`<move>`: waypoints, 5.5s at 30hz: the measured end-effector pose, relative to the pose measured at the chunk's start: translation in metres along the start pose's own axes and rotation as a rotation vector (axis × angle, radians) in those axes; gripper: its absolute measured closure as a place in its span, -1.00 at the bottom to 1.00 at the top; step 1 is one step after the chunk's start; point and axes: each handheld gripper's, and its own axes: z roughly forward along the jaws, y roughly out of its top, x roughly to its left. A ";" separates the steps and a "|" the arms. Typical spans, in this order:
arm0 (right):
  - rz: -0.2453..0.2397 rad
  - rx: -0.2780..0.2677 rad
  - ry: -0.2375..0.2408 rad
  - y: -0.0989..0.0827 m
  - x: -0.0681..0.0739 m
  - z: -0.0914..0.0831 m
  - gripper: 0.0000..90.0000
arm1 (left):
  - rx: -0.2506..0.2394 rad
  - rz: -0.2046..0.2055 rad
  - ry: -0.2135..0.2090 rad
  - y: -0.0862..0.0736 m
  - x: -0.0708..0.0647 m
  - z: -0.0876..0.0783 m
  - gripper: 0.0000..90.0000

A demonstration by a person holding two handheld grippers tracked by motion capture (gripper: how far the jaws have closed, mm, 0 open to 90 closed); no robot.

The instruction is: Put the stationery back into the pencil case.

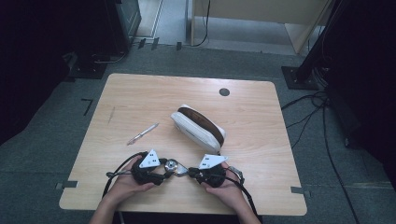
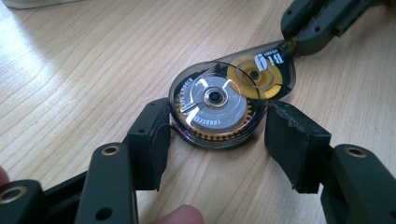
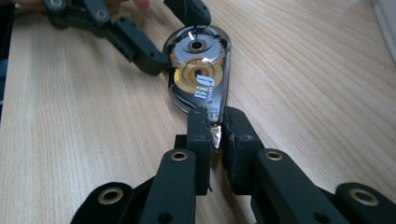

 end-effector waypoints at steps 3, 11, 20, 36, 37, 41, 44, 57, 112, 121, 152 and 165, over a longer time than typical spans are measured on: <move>0.014 -0.011 0.005 0.002 0.000 -0.002 0.83 | 0.002 0.008 0.000 0.000 -0.001 0.000 -0.13; 0.036 -0.035 -0.011 0.011 0.000 -0.009 0.84 | 0.002 0.050 0.008 0.001 -0.007 0.001 -0.27; 0.086 -0.052 -0.019 0.021 0.002 -0.013 0.84 | 0.001 0.096 0.039 0.002 -0.014 0.004 -0.35; 0.101 -0.108 -0.005 0.031 0.009 -0.017 0.78 | -0.026 0.145 0.082 0.004 -0.020 0.005 0.04; 0.096 -0.114 -0.006 0.030 0.009 -0.017 0.75 | -0.027 0.154 0.082 0.004 -0.021 0.005 0.07; 0.064 -0.125 0.019 0.030 0.009 -0.015 0.64 | -0.030 0.172 0.069 0.003 -0.023 0.005 0.15; 0.052 -0.128 0.026 0.029 0.009 -0.014 0.54 | -0.073 0.164 0.056 0.003 -0.021 0.001 0.28; 0.006 -0.131 0.101 0.022 -0.002 -0.013 0.34 | -0.066 0.155 -0.081 0.001 -0.017 -0.002 0.64; -0.085 -0.381 0.012 0.048 0.000 -0.083 0.76 | -0.046 -0.037 -0.009 -0.007 -0.002 -0.018 -0.79; -0.030 -0.421 -0.084 0.058 -0.015 -0.107 0.76 | 0.002 -0.092 0.063 -0.013 0.004 -0.022 -0.81; 0.030 -0.358 -0.276 0.078 -0.074 -0.113 0.76 | 0.041 -0.143 0.120 -0.014 0.011 -0.016 -0.81; 0.032 -0.271 -0.247 0.075 -0.084 -0.085 0.76 | 0.036 -0.140 0.111 -0.014 0.012 -0.015 -0.81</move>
